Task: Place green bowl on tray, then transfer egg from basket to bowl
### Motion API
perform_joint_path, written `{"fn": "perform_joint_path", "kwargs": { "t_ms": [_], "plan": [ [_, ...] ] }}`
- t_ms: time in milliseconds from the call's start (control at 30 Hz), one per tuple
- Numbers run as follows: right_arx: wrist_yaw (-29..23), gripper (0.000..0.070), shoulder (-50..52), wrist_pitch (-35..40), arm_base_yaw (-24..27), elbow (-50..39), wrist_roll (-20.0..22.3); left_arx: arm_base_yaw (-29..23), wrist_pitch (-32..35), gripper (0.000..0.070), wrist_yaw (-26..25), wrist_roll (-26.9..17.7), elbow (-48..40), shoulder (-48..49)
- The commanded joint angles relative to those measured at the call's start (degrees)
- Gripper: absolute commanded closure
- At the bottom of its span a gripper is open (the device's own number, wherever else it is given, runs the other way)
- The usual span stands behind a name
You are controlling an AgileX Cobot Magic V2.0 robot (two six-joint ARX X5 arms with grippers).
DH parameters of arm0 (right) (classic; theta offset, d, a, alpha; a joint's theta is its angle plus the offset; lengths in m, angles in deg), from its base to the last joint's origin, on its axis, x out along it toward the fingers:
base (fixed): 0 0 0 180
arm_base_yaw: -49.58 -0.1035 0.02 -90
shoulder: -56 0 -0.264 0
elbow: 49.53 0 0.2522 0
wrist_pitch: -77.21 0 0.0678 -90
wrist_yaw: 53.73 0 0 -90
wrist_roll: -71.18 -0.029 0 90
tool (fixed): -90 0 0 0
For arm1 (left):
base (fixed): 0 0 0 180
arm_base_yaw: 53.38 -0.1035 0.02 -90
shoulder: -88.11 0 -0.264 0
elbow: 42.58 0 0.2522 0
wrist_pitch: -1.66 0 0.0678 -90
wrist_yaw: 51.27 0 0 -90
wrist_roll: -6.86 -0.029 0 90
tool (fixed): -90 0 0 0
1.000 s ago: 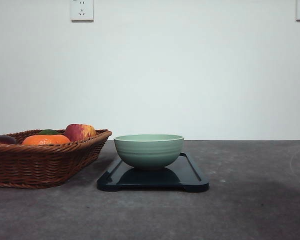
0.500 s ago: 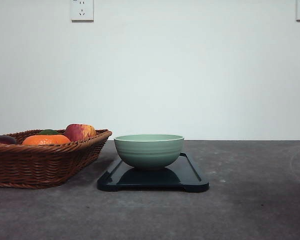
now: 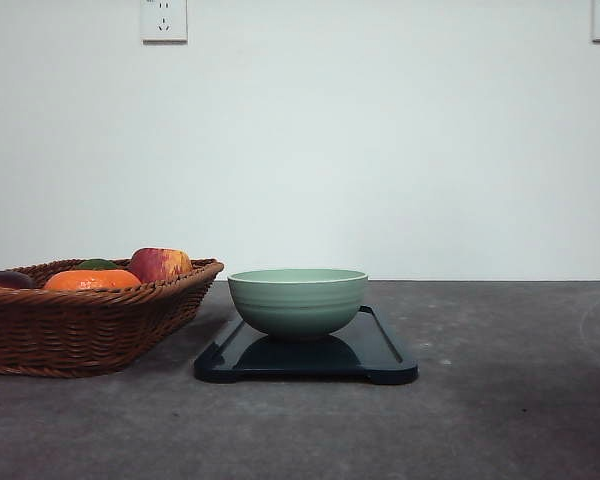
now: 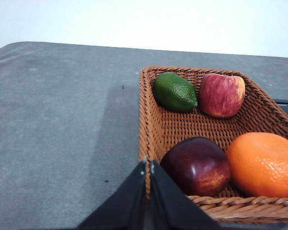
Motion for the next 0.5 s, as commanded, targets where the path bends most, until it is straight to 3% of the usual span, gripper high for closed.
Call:
{"fn": "perform_joint_path", "kwargs": {
  "t_ms": [0,467],
  "plan": [
    [0.1,0.0685,0.1,0.6,0.1,-0.3,-0.4,0.0,-0.4,0.07,0.2,-1.0,-1.1,0.1],
    [0.1,0.0685,0.1,0.6,0.1,-0.3,-0.4,0.0,-0.4,0.07,0.2,-1.0,-1.1,0.1]
  ]
}}
